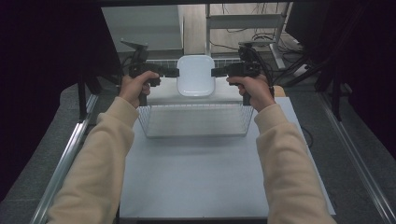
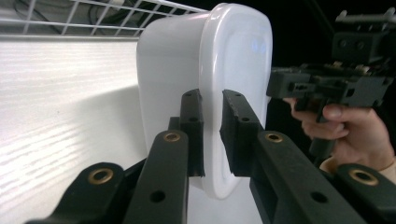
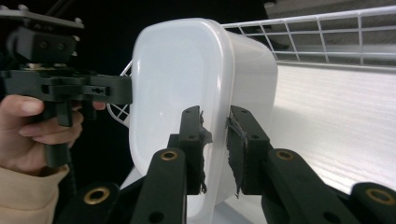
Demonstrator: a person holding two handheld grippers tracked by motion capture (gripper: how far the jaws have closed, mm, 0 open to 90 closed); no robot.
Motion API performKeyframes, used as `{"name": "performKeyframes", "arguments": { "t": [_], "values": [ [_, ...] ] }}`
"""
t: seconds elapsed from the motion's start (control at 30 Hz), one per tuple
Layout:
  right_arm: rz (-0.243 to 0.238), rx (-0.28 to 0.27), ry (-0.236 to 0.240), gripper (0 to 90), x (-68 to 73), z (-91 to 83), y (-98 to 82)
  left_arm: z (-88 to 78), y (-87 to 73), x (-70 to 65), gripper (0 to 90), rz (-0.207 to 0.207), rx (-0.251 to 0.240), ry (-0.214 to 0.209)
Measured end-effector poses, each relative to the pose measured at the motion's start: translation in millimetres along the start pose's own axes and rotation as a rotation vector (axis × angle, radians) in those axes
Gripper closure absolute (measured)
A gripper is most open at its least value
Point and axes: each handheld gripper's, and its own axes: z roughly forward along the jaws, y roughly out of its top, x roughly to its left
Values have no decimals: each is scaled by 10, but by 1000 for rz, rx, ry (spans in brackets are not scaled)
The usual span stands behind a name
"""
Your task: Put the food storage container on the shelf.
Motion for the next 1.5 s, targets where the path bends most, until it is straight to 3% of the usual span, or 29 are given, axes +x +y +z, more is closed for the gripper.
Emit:
{"name": "performKeyframes", "arguments": {
  "t": [0.03, 0.07, 0.17, 0.4, 0.6, 0.63, 0.67, 0.7, 0.77, 0.83, 0.87, 0.93, 1.0, 1.1, 1.2, 1.27, 1.3, 1.33, 1.37, 1.43, 1.47, 1.5],
  "values": [
    [19, 5, 7, 741, -26, 19, 15, 0, 0, 0, 791, 0, 0, 0],
    [41, 10, 14, 733, -58, 40, 29, 29, 24, 72, 785, -41, -4, -16],
    [99, 23, 30, 705, -142, 108, 50, 78, 45, 157, 762, -91, -19, -26],
    [195, 38, 61, 651, -308, 239, 55, 155, 55, 302, 720, -139, -24, -34],
    [200, 26, 68, 637, -331, 248, 49, 172, 47, 303, 682, -135, -21, -37],
    [185, 26, 61, 552, -314, 251, 44, 174, 44, 294, 605, -130, -20, -39],
    [185, 26, 61, 552, -314, 251, 44, 170, 36, 269, 605, -119, -31, -37],
    [156, -4, 37, 449, -268, 233, 42, 147, 22, 208, 475, -87, -58, 0],
    [120, -35, 22, 387, -218, 194, 34, 103, -2, 126, 399, -40, -72, 25],
    [98, -55, 11, 367, -185, 162, 27, 79, -16, 100, 365, -21, -73, 29],
    [81, -71, 5, 355, -162, 134, 18, 32, -53, 35, 365, 16, -85, 42],
    [3, -122, 2, 318, -76, -6, -59, -60, -153, -82, 319, 89, -102, 84],
    [-60, -125, -4, 305, -22, -91, -154, -121, -247, -144, 301, 124, -111, 102],
    [-167, -122, -43, 292, 53, -208, -342, -245, -495, -218, 289, 204, -117, 136],
    [-264, -115, -73, 288, 107, -353, -622, -328, -774, -219, 277, 253, -127, 173],
    [-298, -114, -77, 288, 114, -427, -799, -372, -984, -193, 275, 275, -128, 179],
    [-298, -114, -77, 288, 114, -427, -799, -372, -984, -193, 275, 275, -128, 179],
    [-306, -114, -80, 289, 112, -454, -865, -401, -1137, -172, 275, 288, -123, 186],
    [-327, -117, -84, 288, 87, -528, -1076, -424, -1302, -151, 276, 303, -114, 199],
    [-337, -117, -91, 288, 58, -562, -1218, -441, -1480, -133, 276, 326, -108, 224],
    [-337, -117, -91, 288, 58, -562, -1218, -441, -1480, -133, 276, 326, -108, 224],
    [-344, -112, -95, 288, 17, -592, -1407, -451, -1649, -116, 275, 339, -101, 238]
  ]
}}
